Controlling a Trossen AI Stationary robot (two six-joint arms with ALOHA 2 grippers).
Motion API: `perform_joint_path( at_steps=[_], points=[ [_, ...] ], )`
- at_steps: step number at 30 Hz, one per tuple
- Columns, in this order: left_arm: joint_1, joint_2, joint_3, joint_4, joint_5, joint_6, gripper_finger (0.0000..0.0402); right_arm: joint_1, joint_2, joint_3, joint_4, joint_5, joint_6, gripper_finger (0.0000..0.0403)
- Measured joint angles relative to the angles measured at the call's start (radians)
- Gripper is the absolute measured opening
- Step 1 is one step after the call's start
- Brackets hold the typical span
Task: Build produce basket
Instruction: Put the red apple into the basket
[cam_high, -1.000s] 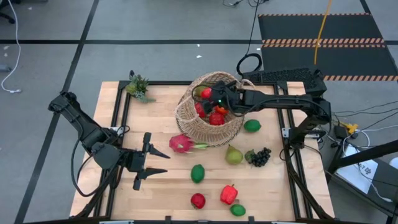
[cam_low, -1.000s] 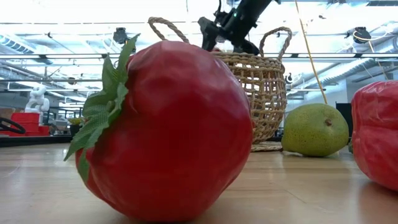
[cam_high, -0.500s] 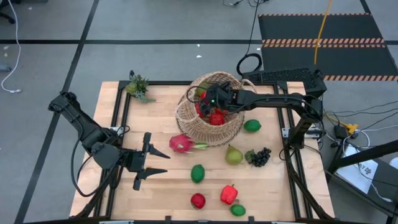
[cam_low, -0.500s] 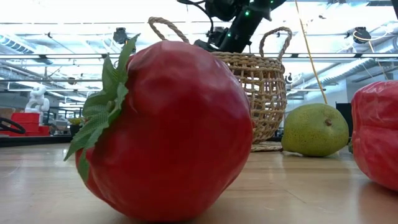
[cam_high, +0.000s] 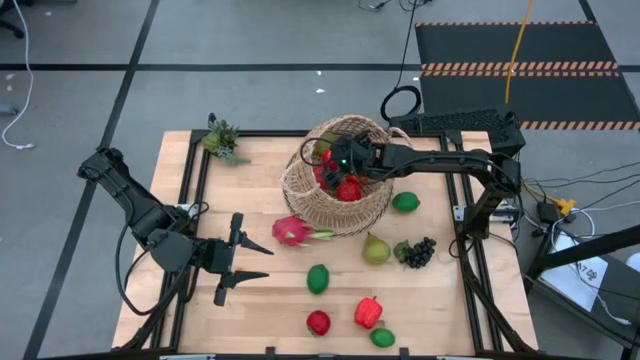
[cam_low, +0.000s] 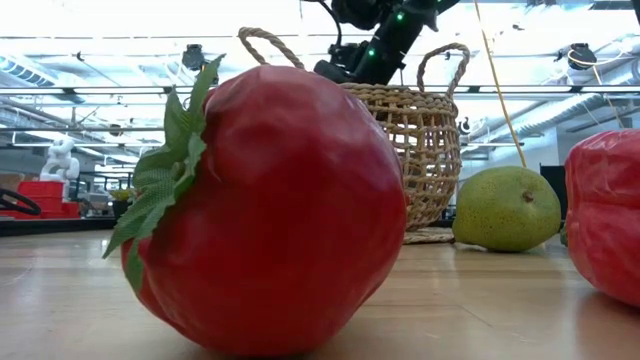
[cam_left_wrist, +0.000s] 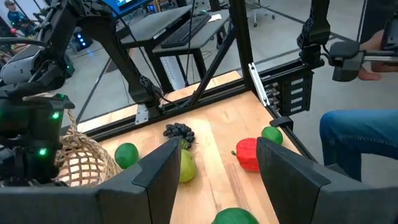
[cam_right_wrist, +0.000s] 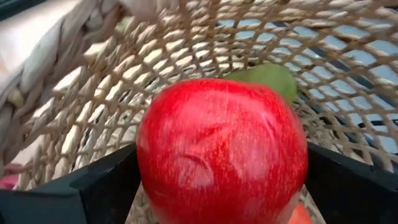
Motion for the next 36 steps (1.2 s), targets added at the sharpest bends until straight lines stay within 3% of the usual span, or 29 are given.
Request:
perform_joint_path(
  at_steps=[9,14,22,24,30,36],
  points=[
    [0.0,0.0,0.0,-0.005,-0.003,-0.019,0.0209,0.0,-0.008,-0.001,-0.001,-0.002,-0.113,0.04],
    [0.028,0.0,0.0,0.008,-0.063,0.049,0.0209,0.0,-0.039,-0.001,-0.024,-0.002,-0.247,0.04],
    [0.226,0.0,0.0,0.059,-0.077,0.186,0.0209,0.001,-0.079,-0.001,-0.056,-0.014,-0.521,0.04],
    [0.319,0.0,0.0,0.064,-0.029,0.192,0.0209,0.001,-0.079,-0.006,-0.044,-0.031,-0.594,0.04],
    [0.581,0.063,-0.001,0.054,0.252,0.193,0.0175,0.0,-0.078,-0.04,-0.01,-0.03,-0.706,0.04],
    [0.718,0.138,-0.001,0.074,0.288,0.224,0.0132,0.003,-0.084,-0.039,-0.008,-0.029,-0.724,0.04]
  ],
)
